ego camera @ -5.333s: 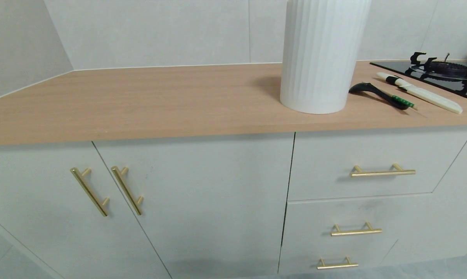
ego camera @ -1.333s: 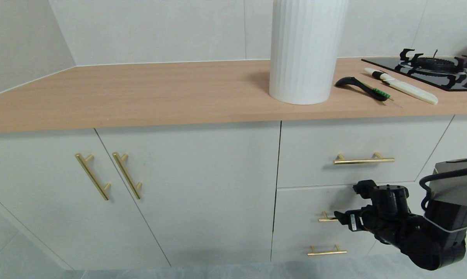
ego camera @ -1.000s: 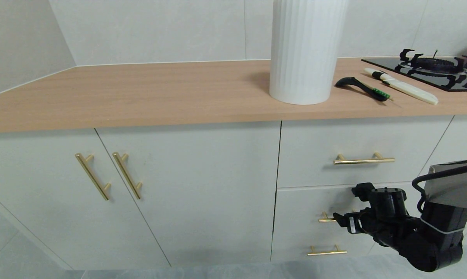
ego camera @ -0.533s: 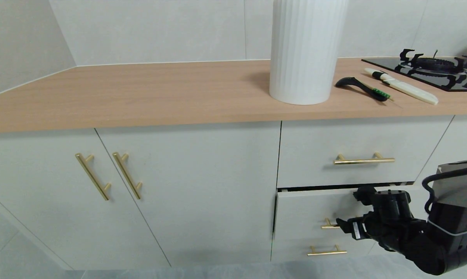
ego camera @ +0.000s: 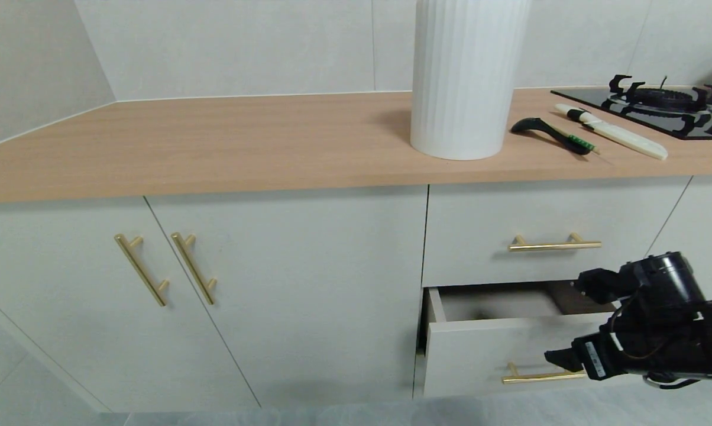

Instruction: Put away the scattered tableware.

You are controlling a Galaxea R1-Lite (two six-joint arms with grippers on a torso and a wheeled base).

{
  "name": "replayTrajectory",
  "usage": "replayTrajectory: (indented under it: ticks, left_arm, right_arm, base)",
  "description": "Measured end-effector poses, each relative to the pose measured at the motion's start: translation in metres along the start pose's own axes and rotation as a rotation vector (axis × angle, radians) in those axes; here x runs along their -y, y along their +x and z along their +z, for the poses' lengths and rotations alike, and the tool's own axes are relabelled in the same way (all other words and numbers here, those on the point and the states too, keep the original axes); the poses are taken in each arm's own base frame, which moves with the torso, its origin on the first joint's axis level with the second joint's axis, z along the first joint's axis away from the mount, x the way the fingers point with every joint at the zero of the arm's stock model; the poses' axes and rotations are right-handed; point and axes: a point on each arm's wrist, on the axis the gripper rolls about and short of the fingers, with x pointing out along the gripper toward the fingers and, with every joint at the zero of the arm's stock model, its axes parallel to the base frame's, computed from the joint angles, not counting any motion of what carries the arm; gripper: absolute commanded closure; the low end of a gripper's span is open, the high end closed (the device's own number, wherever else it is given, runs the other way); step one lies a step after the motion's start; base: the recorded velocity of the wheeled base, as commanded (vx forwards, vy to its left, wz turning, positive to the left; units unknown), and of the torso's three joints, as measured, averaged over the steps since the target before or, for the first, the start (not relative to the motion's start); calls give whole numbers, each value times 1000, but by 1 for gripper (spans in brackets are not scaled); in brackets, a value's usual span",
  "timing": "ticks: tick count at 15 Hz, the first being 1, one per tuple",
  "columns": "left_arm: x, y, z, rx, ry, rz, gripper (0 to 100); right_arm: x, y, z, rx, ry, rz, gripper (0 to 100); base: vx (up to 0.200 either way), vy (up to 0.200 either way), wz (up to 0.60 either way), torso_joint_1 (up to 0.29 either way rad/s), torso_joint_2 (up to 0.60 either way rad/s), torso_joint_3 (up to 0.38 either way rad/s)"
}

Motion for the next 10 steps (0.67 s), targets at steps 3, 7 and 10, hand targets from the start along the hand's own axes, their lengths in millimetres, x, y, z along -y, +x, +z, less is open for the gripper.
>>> replayTrajectory:
  ticks: [3, 7, 10]
  left_arm:
    - [0, 0, 0, 0, 0, -1, 0]
    - [0, 0, 0, 0, 0, 0, 0]
    - [0, 0, 0, 0, 0, 0, 0]
  right_arm:
    - [-4, -41, 21, 179, -6, 6, 0]
    - [-5, -33, 28, 257, 9, -30, 0]
    - [-8, -5, 32, 309, 23, -83, 0]
  base:
    - [0, 0, 0, 0, 0, 0]
    - [0, 0, 0, 0, 0, 0]
    - [0, 0, 0, 0, 0, 0]
